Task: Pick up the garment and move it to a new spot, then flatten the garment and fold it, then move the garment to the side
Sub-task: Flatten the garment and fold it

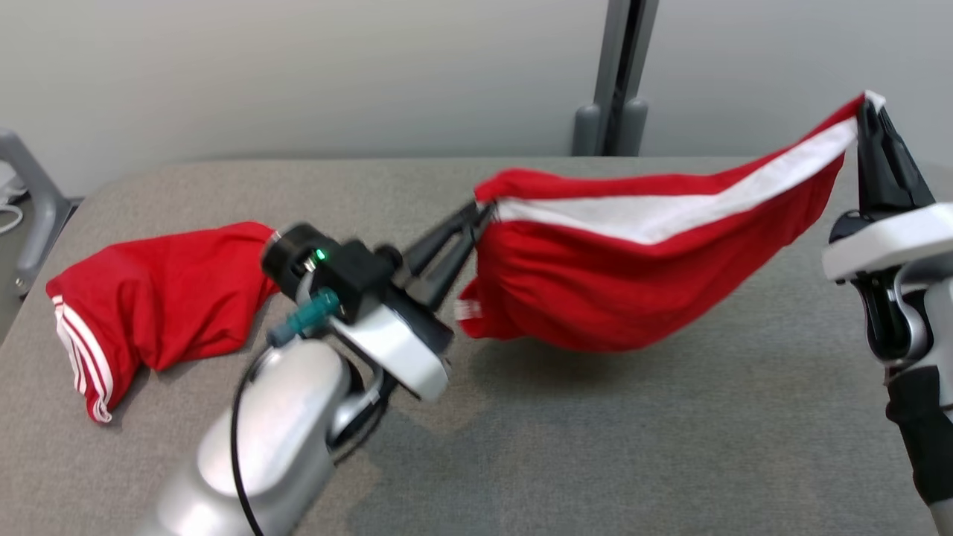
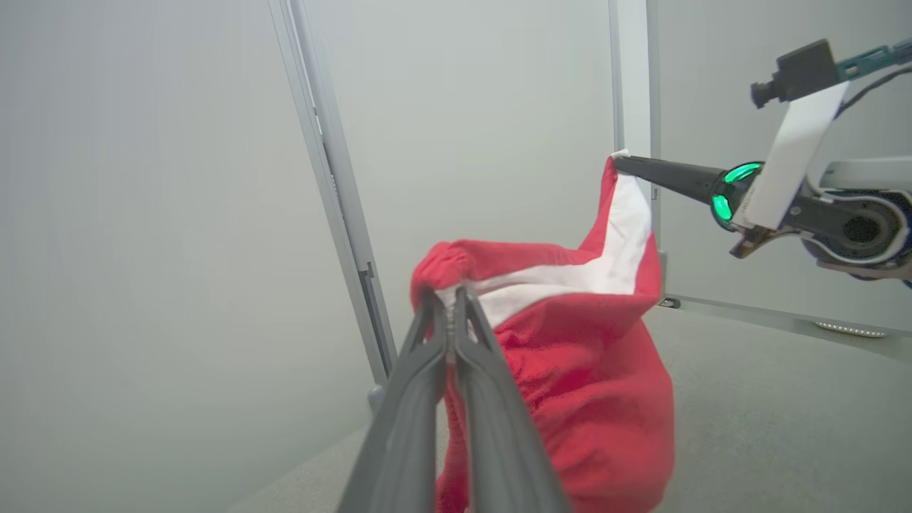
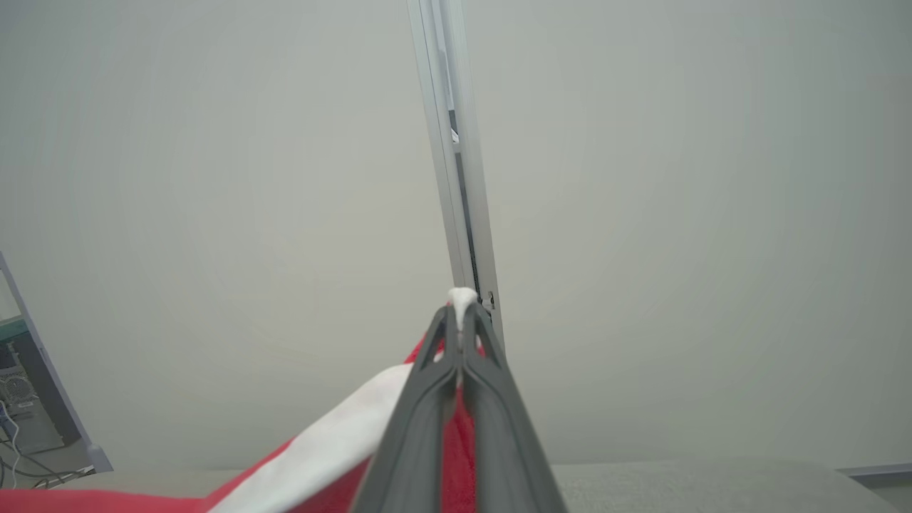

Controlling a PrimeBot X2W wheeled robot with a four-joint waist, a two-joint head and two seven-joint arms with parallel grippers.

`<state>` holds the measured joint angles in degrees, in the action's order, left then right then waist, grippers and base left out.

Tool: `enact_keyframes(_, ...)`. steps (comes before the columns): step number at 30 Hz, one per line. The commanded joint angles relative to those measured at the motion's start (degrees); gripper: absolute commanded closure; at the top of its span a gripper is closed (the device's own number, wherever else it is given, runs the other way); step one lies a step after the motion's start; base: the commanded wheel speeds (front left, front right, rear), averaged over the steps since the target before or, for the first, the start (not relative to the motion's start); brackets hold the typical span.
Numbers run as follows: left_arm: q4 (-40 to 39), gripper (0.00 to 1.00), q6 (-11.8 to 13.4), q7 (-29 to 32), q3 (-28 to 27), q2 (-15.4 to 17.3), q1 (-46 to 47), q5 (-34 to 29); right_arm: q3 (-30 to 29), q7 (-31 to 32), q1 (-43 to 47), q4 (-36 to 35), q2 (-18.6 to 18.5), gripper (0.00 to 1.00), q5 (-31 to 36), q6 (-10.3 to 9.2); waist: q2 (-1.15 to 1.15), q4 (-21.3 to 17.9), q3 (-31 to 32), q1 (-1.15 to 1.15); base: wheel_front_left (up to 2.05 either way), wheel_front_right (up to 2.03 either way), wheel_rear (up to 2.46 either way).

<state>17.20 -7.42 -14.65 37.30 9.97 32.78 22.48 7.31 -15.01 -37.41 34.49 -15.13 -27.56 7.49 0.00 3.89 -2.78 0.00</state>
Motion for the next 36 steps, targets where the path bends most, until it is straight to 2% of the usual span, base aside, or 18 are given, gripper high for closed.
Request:
enact_keyframes(1,1.0,1.0,-0.1,2.0,0.1,1.4,3.5,2.0,0.4,-0.2,-1.6,-1.0,0.1,1.0,2.3,0.01,0.0,-1.5,2.2,0.0,0.0,0.0,0.0)
enact_keyframes(6,4.1,1.0,-0.1,11.2,-0.3,3.4,9.6,8.9,1.1,-0.2,-5.4,-1.2,0.3,1.0,6.7,0.01,0.0,-3.0,4.1,0.0,0.0,0.0,0.0)
enact_keyframes(9,5.2,1.0,-0.1,14.6,0.0,5.2,12.2,9.9,0.3,0.0,-7.6,-0.3,0.1,1.0,9.9,0.0,0.0,-3.7,4.7,0.0,0.0,0.0,0.0)
enact_keyframes(16,6.1,1.0,0.0,14.0,-2.5,4.9,14.6,12.7,-4.2,2.1,-9.9,1.6,1.5,1.0,12.1,0.0,0.0,-4.3,4.6,0.0,0.0,0.0,0.0)
enact_keyframes(20,7.7,1.0,0.3,12.5,-3.2,3.5,16.1,13.6,-6.6,4.7,-11.5,3.4,2.9,1.0,12.2,0.0,0.0,-4.8,2.7,0.0,0.0,0.0,0.0)
enact_keyframes(25,10.9,1.0,0.2,12.8,-3.4,3.1,21.6,13.0,-7.5,8.3,-16.8,5.7,4.2,1.0,10.2,0.0,0.0,-5.6,-2.7,0.0,0.0,0.0,0.0)
enact_keyframes(29,15.0,1.0,0.0,12.8,-3.0,3.2,29.8,12.1,-6.0,10.3,-24.7,9.1,5.4,1.0,7.5,0.01,0.0,-7.1,-9.1,0.0,0.0,0.0,0.0)
enact_keyframes(31,17.7,1.0,0.0,11.8,-1.7,3.8,35.2,9.6,-7.3,10.6,-29.5,11.9,6.0,1.0,4.6,0.0,0.0,-7.7,-12.3,0.0,0.0,0.0,0.0)
enact_keyframes(32,20.5,1.0,0.0,10.2,0.1,4.0,40.9,6.4,-6.9,9.4,-35.1,14.1,6.0,1.0,4.0,0.01,0.0,-8.4,-15.7,0.0,0.0,0.0,0.0)
enact_keyframes(34,24.0,1.0,0.1,7.5,0.4,3.5,46.2,4.4,-6.3,6.6,-39.7,16.3,6.2,1.0,4.1,0.01,0.0,-8.9,-18.5,0.0,0.0,0.0,0.0)
enact_keyframes(36,27.2,1.0,1.2,4.1,-0.1,2.9,51.6,2.8,-6.0,3.7,-44.0,18.2,7.0,1.0,3.7,0.01,0.0,-9.5,-21.1,0.0,0.0,0.0,0.0)
